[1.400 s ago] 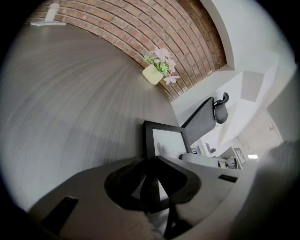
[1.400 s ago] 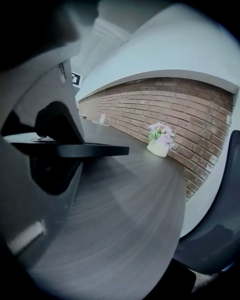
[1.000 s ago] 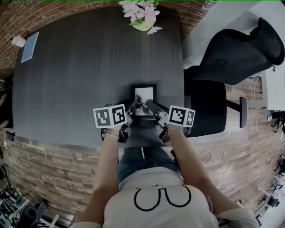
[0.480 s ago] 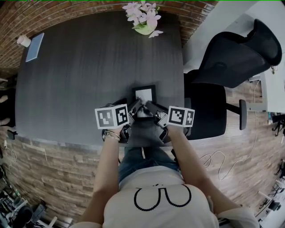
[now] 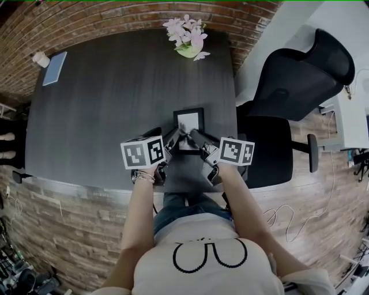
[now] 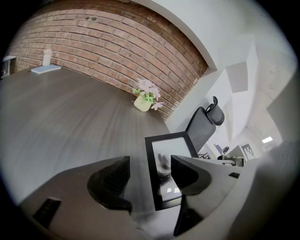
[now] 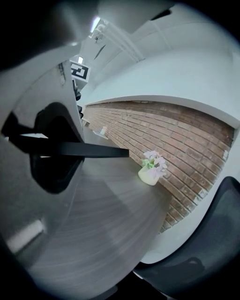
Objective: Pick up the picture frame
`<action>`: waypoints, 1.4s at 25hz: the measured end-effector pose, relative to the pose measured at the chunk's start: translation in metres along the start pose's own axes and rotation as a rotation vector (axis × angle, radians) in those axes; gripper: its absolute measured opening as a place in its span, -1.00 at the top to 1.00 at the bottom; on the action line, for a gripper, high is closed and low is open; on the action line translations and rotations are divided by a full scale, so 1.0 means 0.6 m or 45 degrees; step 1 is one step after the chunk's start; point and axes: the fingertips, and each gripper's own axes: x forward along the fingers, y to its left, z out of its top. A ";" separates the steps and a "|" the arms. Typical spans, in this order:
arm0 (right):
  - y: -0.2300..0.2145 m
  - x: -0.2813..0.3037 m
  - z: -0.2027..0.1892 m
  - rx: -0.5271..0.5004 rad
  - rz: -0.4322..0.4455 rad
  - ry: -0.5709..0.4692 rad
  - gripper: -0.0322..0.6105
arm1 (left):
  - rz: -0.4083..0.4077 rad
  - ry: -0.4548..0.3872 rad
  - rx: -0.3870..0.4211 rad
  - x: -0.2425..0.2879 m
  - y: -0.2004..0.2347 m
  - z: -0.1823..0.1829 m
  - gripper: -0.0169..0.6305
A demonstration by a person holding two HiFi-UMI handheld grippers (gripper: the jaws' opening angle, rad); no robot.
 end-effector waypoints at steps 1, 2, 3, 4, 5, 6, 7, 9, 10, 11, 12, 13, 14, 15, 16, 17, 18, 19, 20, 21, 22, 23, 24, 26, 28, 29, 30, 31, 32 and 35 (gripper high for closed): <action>0.008 -0.003 0.006 -0.013 0.009 -0.016 0.78 | -0.003 -0.019 0.008 -0.005 -0.003 0.007 0.12; 0.016 -0.006 0.013 -0.026 0.019 -0.033 0.78 | -0.006 -0.037 0.019 -0.010 -0.006 0.014 0.12; 0.024 -0.009 0.019 -0.038 0.028 -0.051 0.78 | -0.010 -0.053 0.033 -0.015 -0.010 0.021 0.12; 0.032 -0.013 0.025 -0.052 0.037 -0.068 0.78 | -0.013 -0.070 0.048 -0.020 -0.015 0.027 0.12; 0.040 -0.017 0.030 -0.066 0.045 -0.087 0.78 | -0.013 -0.089 0.066 -0.025 -0.020 0.034 0.12; 0.048 -0.021 0.036 -0.081 0.052 -0.106 0.78 | -0.009 -0.111 0.086 -0.032 -0.024 0.042 0.12; 0.055 -0.025 0.041 -0.096 0.057 -0.126 0.79 | -0.003 -0.137 0.110 -0.040 -0.028 0.051 0.12; 0.069 -0.033 0.052 -0.132 0.060 -0.161 0.79 | -0.001 -0.190 0.159 -0.054 -0.038 0.070 0.12; 0.076 -0.037 0.057 -0.152 0.061 -0.177 0.79 | -0.004 -0.213 0.182 -0.060 -0.043 0.079 0.12; 0.084 -0.041 0.063 -0.171 0.063 -0.192 0.79 | -0.007 -0.235 0.203 -0.066 -0.048 0.088 0.12; 0.092 -0.045 0.069 -0.190 0.067 -0.206 0.79 | -0.008 -0.259 0.222 -0.072 -0.053 0.097 0.12; 0.101 -0.050 0.076 -0.208 0.074 -0.221 0.79 | -0.009 -0.286 0.237 -0.078 -0.058 0.106 0.12; 0.110 -0.055 0.083 -0.226 0.082 -0.235 0.79 | -0.010 -0.318 0.251 -0.085 -0.063 0.116 0.12; 0.120 -0.061 0.090 -0.243 0.090 -0.251 0.79 | -0.011 -0.352 0.264 -0.092 -0.068 0.125 0.12; 0.129 -0.067 0.098 -0.263 0.096 -0.269 0.79 | -0.011 -0.382 0.278 -0.098 -0.074 0.134 0.12; 0.138 -0.074 0.106 -0.288 0.100 -0.291 0.79 | -0.008 -0.407 0.297 -0.104 -0.080 0.142 0.13; 0.147 -0.081 0.116 -0.317 0.102 -0.315 0.79 | -0.003 -0.428 0.319 -0.109 -0.086 0.150 0.14; 0.155 -0.088 0.125 -0.343 0.103 -0.340 0.79 | 0.005 -0.446 0.343 -0.114 -0.091 0.157 0.17; 0.164 -0.095 0.133 -0.367 0.107 -0.363 0.79 | 0.015 -0.464 0.368 -0.119 -0.096 0.164 0.21; 0.173 -0.102 0.140 -0.393 0.115 -0.384 0.79 | 0.028 -0.484 0.395 -0.124 -0.101 0.171 0.25; 0.182 -0.108 0.147 -0.422 0.125 -0.405 0.79 | 0.044 -0.505 0.425 -0.129 -0.106 0.177 0.30; 0.192 -0.114 0.152 -0.454 0.133 -0.426 0.79 | 0.061 -0.527 0.456 -0.135 -0.110 0.183 0.34; 0.201 -0.120 0.157 -0.486 0.137 -0.445 0.79 | 0.077 -0.549 0.485 -0.141 -0.115 0.188 0.38; 0.216 -0.132 0.163 -0.546 0.138 -0.478 0.79 | 0.096 -0.588 0.529 -0.152 -0.123 0.195 0.46; 0.230 -0.140 0.166 -0.593 0.139 -0.504 0.79 | 0.112 -0.626 0.554 -0.162 -0.127 0.201 0.60; 0.236 -0.144 0.168 -0.611 0.139 -0.516 0.79 | 0.122 -0.646 0.565 -0.167 -0.129 0.204 0.71; 0.242 -0.147 0.170 -0.627 0.139 -0.528 0.79 | 0.132 -0.667 0.579 -0.171 -0.130 0.207 0.84; 0.247 -0.150 0.173 -0.640 0.139 -0.540 0.79 | 0.138 -0.687 0.592 -0.176 -0.133 0.210 0.93; 0.251 -0.154 0.176 -0.653 0.139 -0.552 0.79 | 0.139 -0.706 0.604 -0.180 -0.136 0.214 0.95; 0.266 -0.164 0.184 -0.696 0.138 -0.587 0.79 | 0.136 -0.758 0.642 -0.194 -0.149 0.226 0.95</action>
